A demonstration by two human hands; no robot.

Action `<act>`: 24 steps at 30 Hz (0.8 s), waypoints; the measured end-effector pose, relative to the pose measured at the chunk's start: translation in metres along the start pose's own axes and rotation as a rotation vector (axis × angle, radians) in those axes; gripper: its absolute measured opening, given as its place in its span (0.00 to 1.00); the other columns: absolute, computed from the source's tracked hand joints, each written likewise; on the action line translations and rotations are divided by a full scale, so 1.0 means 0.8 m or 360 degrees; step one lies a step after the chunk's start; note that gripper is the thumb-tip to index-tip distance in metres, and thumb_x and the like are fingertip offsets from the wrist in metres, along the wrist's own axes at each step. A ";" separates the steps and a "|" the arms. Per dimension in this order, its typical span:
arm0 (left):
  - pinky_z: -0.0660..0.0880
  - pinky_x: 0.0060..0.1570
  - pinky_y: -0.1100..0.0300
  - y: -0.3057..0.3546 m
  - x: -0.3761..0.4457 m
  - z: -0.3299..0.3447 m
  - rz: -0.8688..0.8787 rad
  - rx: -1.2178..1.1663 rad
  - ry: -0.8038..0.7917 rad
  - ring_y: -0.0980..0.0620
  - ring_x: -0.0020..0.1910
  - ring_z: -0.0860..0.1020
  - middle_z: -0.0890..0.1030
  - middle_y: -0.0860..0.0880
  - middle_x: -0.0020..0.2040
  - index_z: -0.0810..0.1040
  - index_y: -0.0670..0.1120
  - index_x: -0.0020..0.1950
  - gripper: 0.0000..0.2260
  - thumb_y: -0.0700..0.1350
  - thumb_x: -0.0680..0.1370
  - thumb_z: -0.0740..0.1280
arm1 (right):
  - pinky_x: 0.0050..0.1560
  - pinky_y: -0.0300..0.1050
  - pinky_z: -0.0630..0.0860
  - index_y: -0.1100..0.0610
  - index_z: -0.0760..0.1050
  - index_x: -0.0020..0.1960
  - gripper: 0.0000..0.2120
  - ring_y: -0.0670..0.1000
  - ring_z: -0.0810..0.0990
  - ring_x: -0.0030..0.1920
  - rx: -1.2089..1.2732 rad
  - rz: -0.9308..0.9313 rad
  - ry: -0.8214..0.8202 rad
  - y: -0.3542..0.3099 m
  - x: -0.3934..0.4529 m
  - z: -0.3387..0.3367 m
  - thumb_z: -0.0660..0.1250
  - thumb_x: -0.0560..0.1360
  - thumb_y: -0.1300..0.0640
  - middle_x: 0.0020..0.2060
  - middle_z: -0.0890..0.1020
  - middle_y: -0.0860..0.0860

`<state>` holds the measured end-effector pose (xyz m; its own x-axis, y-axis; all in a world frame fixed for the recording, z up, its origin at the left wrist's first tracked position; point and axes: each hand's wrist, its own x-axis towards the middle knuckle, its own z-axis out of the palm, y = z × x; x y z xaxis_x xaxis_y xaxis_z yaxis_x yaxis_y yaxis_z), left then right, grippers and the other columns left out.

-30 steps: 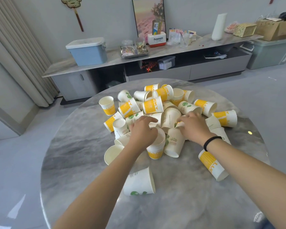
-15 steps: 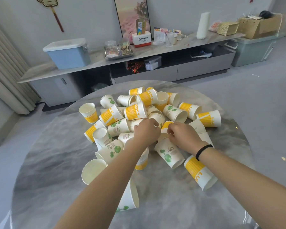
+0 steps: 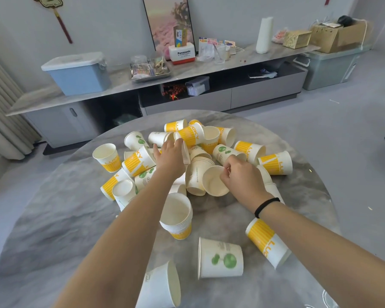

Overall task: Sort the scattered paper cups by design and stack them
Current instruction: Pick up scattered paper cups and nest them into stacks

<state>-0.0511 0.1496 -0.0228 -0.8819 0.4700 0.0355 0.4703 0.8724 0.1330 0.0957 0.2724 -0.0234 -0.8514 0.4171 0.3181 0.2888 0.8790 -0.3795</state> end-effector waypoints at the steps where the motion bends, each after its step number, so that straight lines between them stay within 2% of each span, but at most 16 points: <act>1: 0.43 0.75 0.41 -0.001 0.001 0.001 0.0030 0.0012 0.0007 0.46 0.75 0.59 0.63 0.47 0.74 0.55 0.48 0.75 0.34 0.42 0.73 0.68 | 0.36 0.44 0.69 0.61 0.74 0.51 0.09 0.62 0.80 0.44 0.0060 0.0067 -0.0029 0.001 0.003 -0.001 0.61 0.75 0.58 0.43 0.82 0.60; 3: 0.44 0.75 0.41 -0.001 0.001 -0.002 0.0089 0.0010 0.0069 0.45 0.72 0.64 0.66 0.46 0.71 0.58 0.47 0.73 0.32 0.45 0.73 0.69 | 0.38 0.45 0.71 0.61 0.74 0.50 0.08 0.61 0.79 0.44 0.0232 0.0178 -0.0031 0.001 0.007 -0.002 0.62 0.73 0.60 0.45 0.81 0.60; 5: 0.49 0.75 0.43 0.003 -0.003 -0.007 0.0105 -0.0127 0.0219 0.44 0.69 0.67 0.67 0.45 0.68 0.60 0.46 0.71 0.32 0.46 0.71 0.70 | 0.40 0.45 0.72 0.61 0.75 0.50 0.08 0.61 0.79 0.44 0.0357 0.0240 -0.0029 0.000 0.008 -0.005 0.62 0.72 0.61 0.46 0.81 0.61; 7: 0.61 0.70 0.48 0.009 -0.017 -0.014 0.0055 -0.0457 0.0424 0.43 0.65 0.69 0.68 0.44 0.65 0.61 0.45 0.70 0.33 0.46 0.68 0.71 | 0.42 0.45 0.73 0.61 0.75 0.51 0.09 0.60 0.79 0.45 0.0424 0.0259 -0.0037 -0.005 0.005 -0.008 0.62 0.72 0.62 0.45 0.81 0.61; 9: 0.68 0.63 0.50 0.017 -0.038 -0.025 -0.0023 -0.0864 0.0527 0.44 0.63 0.69 0.67 0.44 0.65 0.60 0.46 0.71 0.36 0.46 0.67 0.73 | 0.43 0.45 0.73 0.62 0.76 0.52 0.10 0.60 0.78 0.45 0.0483 0.0266 -0.0012 -0.012 0.001 -0.015 0.63 0.72 0.62 0.44 0.81 0.61; 13: 0.69 0.60 0.56 0.018 -0.098 -0.052 -0.0155 -0.1310 0.0494 0.49 0.60 0.69 0.65 0.47 0.65 0.60 0.51 0.71 0.37 0.47 0.66 0.73 | 0.42 0.45 0.73 0.62 0.77 0.50 0.09 0.58 0.78 0.44 0.0594 0.0259 0.0094 -0.035 -0.006 -0.040 0.64 0.71 0.62 0.37 0.80 0.57; 15: 0.71 0.62 0.52 0.007 -0.132 -0.067 -0.0200 -0.1401 0.0513 0.48 0.61 0.70 0.67 0.49 0.61 0.62 0.52 0.69 0.36 0.49 0.63 0.71 | 0.41 0.43 0.71 0.63 0.78 0.49 0.09 0.58 0.79 0.44 0.0606 0.0244 0.0139 -0.051 -0.011 -0.056 0.64 0.71 0.63 0.38 0.81 0.57; 18: 0.75 0.59 0.49 -0.006 -0.169 -0.083 -0.0301 -0.1564 0.0453 0.46 0.61 0.73 0.70 0.48 0.62 0.59 0.51 0.69 0.35 0.47 0.64 0.71 | 0.40 0.41 0.70 0.63 0.78 0.48 0.08 0.59 0.79 0.45 0.0594 0.0260 0.0180 -0.067 -0.011 -0.073 0.64 0.71 0.63 0.42 0.83 0.59; 21: 0.75 0.55 0.52 -0.013 -0.206 -0.086 -0.0261 -0.1513 0.0348 0.48 0.60 0.73 0.71 0.48 0.63 0.59 0.53 0.70 0.35 0.44 0.68 0.72 | 0.41 0.43 0.72 0.64 0.78 0.49 0.08 0.59 0.79 0.47 0.0596 0.0272 0.0275 -0.081 -0.017 -0.087 0.64 0.72 0.63 0.45 0.83 0.60; 24: 0.75 0.59 0.51 -0.017 -0.230 -0.079 -0.0226 -0.1460 0.0281 0.49 0.62 0.74 0.73 0.49 0.63 0.62 0.52 0.71 0.37 0.47 0.65 0.74 | 0.41 0.41 0.68 0.64 0.78 0.50 0.09 0.60 0.78 0.49 0.0573 0.0224 0.0323 -0.097 -0.028 -0.094 0.63 0.73 0.63 0.47 0.82 0.60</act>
<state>0.1025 0.0430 0.0314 -0.9564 0.2747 0.0987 0.2160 0.4386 0.8723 0.1253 0.2123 0.0647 -0.7012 0.5954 0.3922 0.1942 0.6888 -0.6985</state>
